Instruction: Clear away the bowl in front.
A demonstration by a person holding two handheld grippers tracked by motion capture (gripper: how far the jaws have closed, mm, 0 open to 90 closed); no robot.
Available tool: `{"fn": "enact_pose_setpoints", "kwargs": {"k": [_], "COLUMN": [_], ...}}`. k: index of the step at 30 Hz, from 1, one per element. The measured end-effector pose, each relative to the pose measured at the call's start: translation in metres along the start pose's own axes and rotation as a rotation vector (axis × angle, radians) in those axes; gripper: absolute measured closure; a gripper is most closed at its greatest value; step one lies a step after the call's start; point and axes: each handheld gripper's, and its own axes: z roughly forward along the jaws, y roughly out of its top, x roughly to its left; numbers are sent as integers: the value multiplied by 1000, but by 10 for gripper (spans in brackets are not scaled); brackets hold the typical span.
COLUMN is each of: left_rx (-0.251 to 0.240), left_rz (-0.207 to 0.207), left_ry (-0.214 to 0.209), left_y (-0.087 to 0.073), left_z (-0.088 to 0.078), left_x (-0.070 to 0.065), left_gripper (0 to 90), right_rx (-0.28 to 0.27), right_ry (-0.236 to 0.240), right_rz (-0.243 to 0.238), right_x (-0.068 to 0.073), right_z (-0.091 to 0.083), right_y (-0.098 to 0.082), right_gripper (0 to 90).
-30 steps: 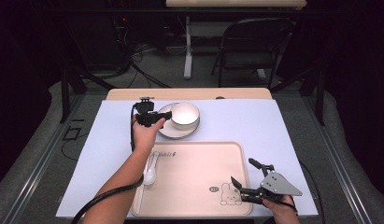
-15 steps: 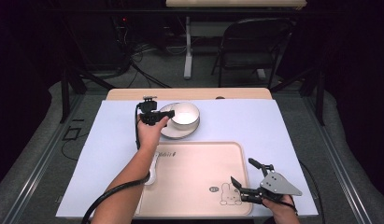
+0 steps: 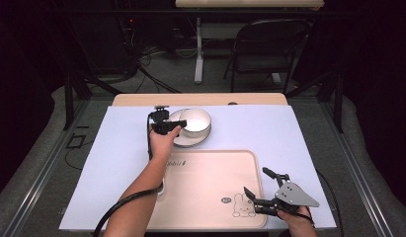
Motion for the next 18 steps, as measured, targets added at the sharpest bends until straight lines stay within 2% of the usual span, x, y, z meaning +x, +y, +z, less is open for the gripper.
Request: {"fn": "enact_pose_setpoints", "kwargs": {"k": [11, 18], "left_rx": [20, 24], "left_rz": [-11, -1], "left_ry": [1, 12], "left_y": [-6, -6], "left_z": [18, 25], "left_x": [-4, -6], "left_gripper": [330, 376], "right_rx": [-2, -3], "right_ry": [0, 0], "right_rz": [-5, -2], "right_x": [0, 0], "right_z": [0, 0], "right_y": [0, 0], "right_gripper": [140, 140]}}
